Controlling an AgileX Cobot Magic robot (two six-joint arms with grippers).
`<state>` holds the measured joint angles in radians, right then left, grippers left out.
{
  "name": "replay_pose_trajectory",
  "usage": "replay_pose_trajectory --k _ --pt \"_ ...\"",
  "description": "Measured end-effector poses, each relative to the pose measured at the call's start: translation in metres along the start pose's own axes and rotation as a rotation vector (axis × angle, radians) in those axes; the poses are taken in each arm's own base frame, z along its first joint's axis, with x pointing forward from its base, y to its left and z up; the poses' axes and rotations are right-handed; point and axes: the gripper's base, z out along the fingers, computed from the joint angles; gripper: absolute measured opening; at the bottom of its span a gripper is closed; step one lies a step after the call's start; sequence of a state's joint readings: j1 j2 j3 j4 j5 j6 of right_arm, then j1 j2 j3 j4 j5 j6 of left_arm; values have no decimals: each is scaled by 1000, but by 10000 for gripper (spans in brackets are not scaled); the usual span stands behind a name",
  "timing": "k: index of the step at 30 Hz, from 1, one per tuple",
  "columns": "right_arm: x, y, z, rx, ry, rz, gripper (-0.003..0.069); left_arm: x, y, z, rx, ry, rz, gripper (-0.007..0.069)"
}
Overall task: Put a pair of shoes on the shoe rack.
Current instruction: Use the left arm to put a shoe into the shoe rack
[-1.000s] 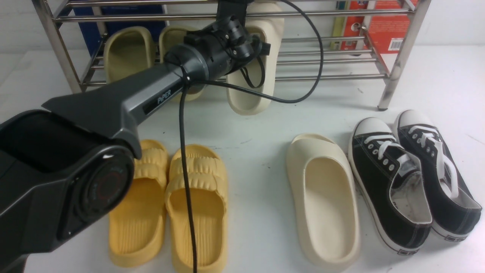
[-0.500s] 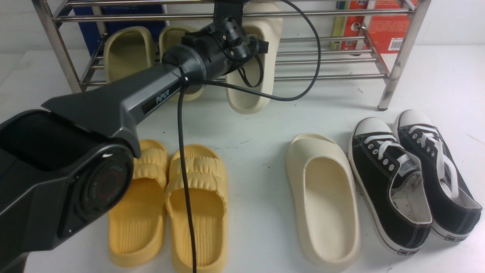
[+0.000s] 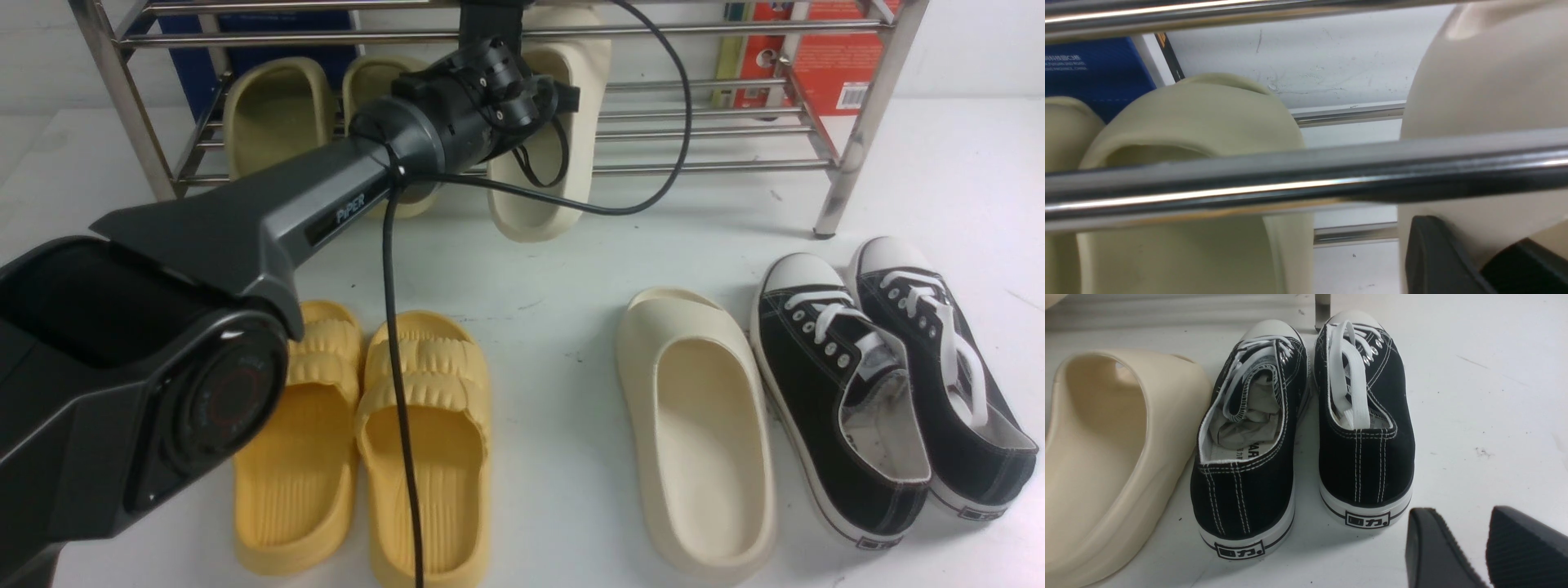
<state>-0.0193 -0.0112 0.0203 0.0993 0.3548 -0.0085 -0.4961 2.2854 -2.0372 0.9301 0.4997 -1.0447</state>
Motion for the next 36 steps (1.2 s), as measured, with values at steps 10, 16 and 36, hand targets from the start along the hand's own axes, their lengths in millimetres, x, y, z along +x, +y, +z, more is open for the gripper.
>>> replay_pose_trajectory --k 10,16,36 --pt "0 0 0 0 0 0 246 1 0 0 0 5 -9 257" --pt "0 0 0 0 0 0 246 -4 -2 -5 5 -4 -11 260" --pt "0 0 0 0 0 1 246 -8 0 -12 -31 15 -73 101"
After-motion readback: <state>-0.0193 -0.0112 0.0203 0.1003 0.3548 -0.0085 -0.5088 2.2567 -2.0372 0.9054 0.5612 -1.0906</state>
